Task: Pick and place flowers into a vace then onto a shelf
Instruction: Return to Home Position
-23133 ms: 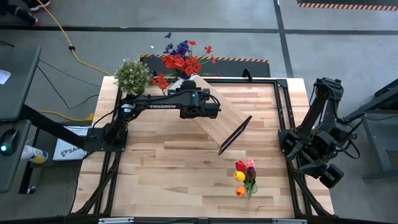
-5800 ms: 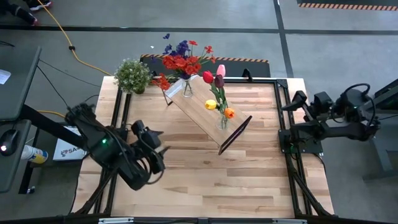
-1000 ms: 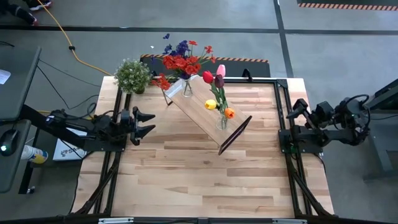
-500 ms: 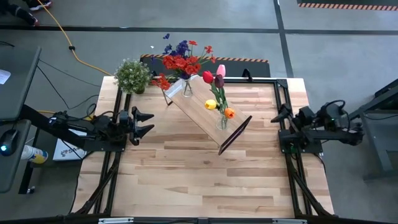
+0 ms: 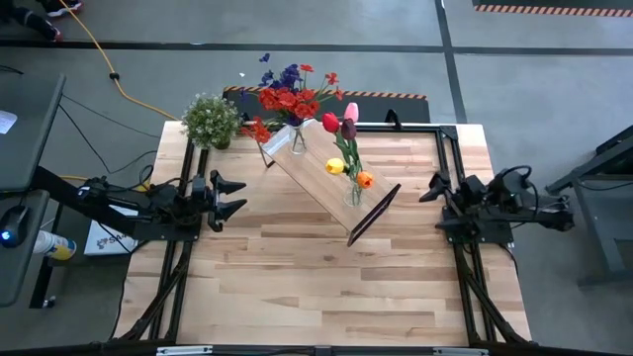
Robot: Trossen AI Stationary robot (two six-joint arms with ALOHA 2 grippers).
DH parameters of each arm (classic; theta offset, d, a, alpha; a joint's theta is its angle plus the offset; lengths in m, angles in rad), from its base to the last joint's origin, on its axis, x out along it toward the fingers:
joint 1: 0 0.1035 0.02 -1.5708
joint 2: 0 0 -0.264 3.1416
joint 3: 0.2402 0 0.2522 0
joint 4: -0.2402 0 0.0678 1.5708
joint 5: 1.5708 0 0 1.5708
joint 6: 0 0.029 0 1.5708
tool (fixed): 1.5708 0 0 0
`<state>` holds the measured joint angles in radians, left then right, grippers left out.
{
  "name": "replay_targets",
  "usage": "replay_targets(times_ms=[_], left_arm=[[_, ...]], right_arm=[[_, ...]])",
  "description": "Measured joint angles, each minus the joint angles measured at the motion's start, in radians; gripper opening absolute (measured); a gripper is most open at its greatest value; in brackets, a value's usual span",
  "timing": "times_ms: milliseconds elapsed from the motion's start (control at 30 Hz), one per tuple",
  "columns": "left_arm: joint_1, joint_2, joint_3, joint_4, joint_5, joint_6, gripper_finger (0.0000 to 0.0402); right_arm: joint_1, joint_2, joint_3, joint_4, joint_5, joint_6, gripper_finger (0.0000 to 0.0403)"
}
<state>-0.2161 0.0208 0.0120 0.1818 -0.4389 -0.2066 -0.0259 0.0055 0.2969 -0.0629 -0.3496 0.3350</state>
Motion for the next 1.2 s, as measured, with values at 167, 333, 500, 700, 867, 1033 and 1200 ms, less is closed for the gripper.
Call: replay_targets(times_ms=[167, 333, 500, 700, 867, 1033, 1200], left_arm=[[0.000, 0.000, -0.001, -0.002, 0.000, 0.000, 0.0299], [0.000, 0.000, -0.001, -0.007, 0.000, 0.000, 0.0299], [0.000, 0.000, -0.001, -0.017, 0.000, 0.000, 0.0299], [0.000, 0.000, -0.002, -0.027, 0.000, 0.000, 0.0298], [0.000, 0.000, -0.002, -0.027, -0.016, 0.010, 0.0299], [0.000, 0.000, -0.002, -0.024, -0.023, 0.040, 0.0299], [0.000, 0.000, -0.002, -0.031, -0.051, 0.047, 0.0299]], right_arm=[[0.000, 0.000, -0.074, 0.113, -0.001, 0.003, 0.0367], [0.000, 0.000, -0.116, 0.158, -0.003, 0.026, 0.0366], [0.000, 0.000, -0.157, 0.232, -0.028, 0.031, 0.0366], [0.000, 0.000, -0.194, 0.287, -0.051, 0.053, 0.0367], [0.000, 0.000, -0.234, 0.341, -0.051, 0.041, 0.0365], [0.000, 0.000, -0.248, 0.358, -0.050, 0.011, 0.0366], [0.000, 0.000, -0.248, 0.335, -0.015, -0.042, 0.0366]])
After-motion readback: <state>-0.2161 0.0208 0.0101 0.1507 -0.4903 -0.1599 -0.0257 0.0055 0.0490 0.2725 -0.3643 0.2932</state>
